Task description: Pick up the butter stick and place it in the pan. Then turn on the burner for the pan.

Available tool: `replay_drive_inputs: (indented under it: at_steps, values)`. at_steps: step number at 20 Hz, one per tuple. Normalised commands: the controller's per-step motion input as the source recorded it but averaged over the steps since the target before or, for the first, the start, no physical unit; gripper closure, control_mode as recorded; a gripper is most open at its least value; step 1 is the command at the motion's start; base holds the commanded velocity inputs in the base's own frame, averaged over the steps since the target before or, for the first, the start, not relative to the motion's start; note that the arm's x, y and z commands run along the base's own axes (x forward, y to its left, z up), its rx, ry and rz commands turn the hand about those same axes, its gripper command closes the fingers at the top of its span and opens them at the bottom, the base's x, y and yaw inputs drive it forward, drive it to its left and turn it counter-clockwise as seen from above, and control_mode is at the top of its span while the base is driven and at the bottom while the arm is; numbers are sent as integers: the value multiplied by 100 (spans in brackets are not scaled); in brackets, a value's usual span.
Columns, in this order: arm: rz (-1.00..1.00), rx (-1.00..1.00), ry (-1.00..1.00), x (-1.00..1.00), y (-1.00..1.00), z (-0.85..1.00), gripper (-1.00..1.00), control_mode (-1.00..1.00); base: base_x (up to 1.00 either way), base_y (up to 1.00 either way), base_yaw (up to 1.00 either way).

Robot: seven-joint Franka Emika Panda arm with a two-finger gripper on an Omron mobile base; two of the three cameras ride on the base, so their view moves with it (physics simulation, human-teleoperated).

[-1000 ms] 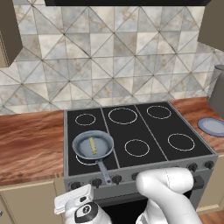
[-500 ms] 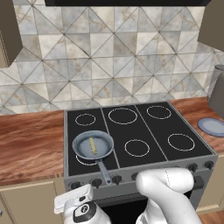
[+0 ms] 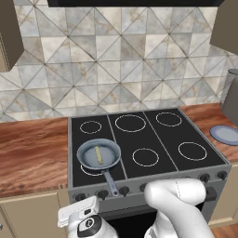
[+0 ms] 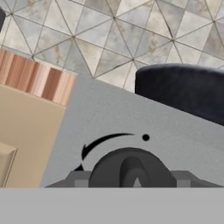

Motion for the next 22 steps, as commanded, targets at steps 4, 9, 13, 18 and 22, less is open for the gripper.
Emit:
replay_drive_inputs:
  at_steps: [4,9,13,18,22]
  values:
    - [2,-26,0,0,0,0,100,-100,0,0,0]
    - [1,-41,10,10,3,0,100,-100,0,0,0]
    - [0,-42,24,18,17,11,100,-100,0,0,0]
    - [5,-49,15,7,0,-6,100,-100,0,0,0]
    - [12,-51,17,2,-5,-13,100,-100,0,0,0]
